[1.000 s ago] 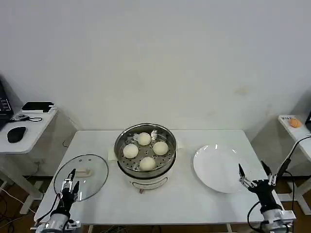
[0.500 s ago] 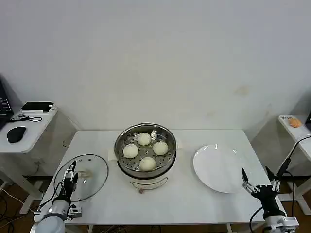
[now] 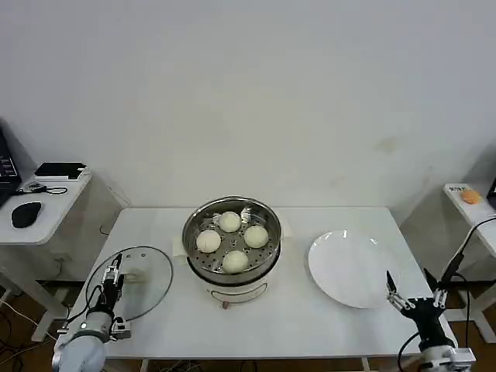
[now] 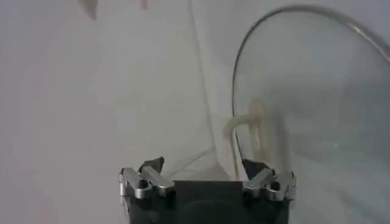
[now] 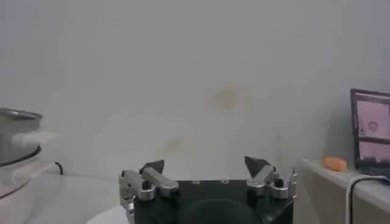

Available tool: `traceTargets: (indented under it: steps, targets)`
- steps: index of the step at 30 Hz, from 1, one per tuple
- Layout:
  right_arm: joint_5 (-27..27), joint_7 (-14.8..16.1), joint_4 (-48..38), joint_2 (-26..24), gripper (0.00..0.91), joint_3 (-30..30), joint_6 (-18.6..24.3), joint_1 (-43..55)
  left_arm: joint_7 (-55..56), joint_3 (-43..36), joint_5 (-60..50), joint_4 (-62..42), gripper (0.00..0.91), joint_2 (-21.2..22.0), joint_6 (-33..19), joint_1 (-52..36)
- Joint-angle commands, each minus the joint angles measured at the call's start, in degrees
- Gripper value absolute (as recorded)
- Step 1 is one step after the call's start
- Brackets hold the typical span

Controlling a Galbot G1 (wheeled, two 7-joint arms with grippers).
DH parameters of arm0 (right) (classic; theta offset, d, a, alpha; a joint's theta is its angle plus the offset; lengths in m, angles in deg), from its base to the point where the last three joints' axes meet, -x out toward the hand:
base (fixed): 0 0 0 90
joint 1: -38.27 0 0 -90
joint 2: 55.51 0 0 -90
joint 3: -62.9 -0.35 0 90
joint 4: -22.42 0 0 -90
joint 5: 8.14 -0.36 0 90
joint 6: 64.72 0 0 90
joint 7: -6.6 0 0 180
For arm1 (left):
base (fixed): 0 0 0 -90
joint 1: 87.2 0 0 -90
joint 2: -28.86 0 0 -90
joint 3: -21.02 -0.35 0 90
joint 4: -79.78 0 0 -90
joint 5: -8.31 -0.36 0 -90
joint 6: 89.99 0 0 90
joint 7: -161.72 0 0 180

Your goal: Take steamed baozi put them in steamer then cover it.

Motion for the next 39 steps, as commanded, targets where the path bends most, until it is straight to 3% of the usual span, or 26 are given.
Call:
traceTargets:
  steps: [1, 3, 4, 5, 6, 7, 31, 39]
  targets:
    - [0.2, 0.0, -0.2, 0.4, 0.907, 0.0, 0.2, 0.0, 0.4, -0.5, 0.0, -4.7, 0.907, -0.1, 0.0, -3.2]
    - [0.3, 0.0, -0.3, 0.6, 0.907, 0.0, 0.3, 0.0, 0.2, -0.5, 0.2, -4.7, 0.907, -0.1, -0.1, -3.4]
    - [0.5, 0.0, -0.3, 0.7, 0.907, 0.1, 0.4, -0.1, 0.3, -0.6, 0.3, -4.6, 0.655, -0.1, -0.1, -3.5]
    - [0.5, 0.0, -0.3, 0.8, 0.907, 0.1, 0.4, -0.1, 0.4, -0.6, 0.5, -4.5, 0.494, 0.0, -0.1, -3.5]
    - [0.6, 0.0, -0.3, 0.8, 0.907, 0.1, 0.4, -0.1, 0.4, -0.6, 0.5, -4.3, 0.040, 0.0, -0.2, -3.5]
    - [0.6, 0.0, -0.3, 0.9, 0.907, 0.1, 0.5, -0.2, 0.4, -0.5, 0.7, -4.2, 0.000, 0.0, -0.3, -3.5]
    - [0.8, -0.2, 0.3, 0.9, 0.907, 1.4, 0.6, 0.1, 5.4, 2.5, 3.5, 3.0, 0.000, 1.5, -1.6, -0.3]
    - [1.7, -0.2, 0.5, 0.5, 0.907, 2.5, 0.9, -0.7, 4.6, 5.7, 9.2, 15.5, 0.000, 1.4, 4.3, 5.4]
